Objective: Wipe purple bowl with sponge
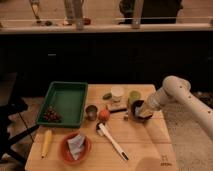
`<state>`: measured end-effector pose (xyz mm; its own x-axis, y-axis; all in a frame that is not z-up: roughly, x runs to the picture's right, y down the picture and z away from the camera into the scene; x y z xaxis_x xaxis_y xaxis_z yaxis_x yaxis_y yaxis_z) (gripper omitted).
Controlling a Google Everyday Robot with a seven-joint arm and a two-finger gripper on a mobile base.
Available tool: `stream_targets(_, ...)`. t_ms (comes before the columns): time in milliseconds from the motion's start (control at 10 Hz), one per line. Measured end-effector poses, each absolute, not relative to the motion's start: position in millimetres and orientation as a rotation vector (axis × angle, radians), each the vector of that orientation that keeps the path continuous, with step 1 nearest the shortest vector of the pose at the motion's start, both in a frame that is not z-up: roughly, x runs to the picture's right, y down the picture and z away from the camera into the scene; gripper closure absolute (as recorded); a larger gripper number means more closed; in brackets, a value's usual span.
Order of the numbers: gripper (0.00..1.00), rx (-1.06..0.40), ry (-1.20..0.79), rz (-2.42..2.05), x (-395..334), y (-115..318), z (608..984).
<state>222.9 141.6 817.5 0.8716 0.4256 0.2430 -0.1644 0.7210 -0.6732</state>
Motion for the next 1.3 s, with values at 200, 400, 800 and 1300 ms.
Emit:
stream_targets(200, 0.98, -0.68, -0.394, 0.35, 228.0, 146.7, 805.1)
stream_targets(400, 0.98, -0.658, -0.38, 0.357, 233.1, 143.0, 796.0)
stream_targets(800, 0.98, -0.634, -0.362, 0.361, 239.0, 133.0, 797.2)
stream_targets(1300, 0.98, -0.625, -0.357, 0.354, 242.2, 123.7, 804.5)
